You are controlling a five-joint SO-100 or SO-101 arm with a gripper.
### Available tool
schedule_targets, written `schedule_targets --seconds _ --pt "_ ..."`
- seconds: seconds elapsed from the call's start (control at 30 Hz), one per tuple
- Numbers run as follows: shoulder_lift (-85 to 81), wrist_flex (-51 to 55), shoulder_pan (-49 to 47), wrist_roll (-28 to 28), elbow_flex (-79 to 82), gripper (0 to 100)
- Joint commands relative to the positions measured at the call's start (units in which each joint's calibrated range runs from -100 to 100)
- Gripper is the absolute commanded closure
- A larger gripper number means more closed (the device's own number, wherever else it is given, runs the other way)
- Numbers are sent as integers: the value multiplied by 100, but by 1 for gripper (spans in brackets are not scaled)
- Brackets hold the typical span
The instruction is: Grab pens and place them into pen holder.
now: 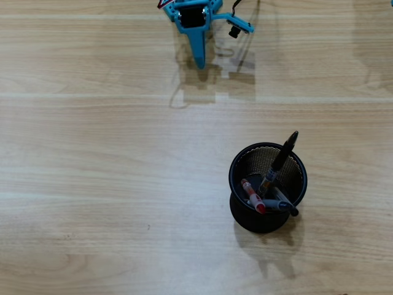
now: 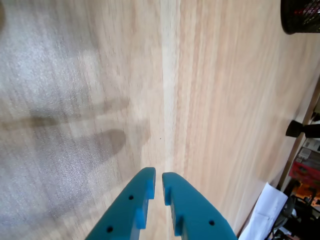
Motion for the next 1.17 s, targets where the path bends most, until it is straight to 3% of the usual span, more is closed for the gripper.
schedule_targets --seconds 0.0,1.13 --pt "-35 -15 93 41 -32 98" --pt "-35 -15 348 -5 -32 98"
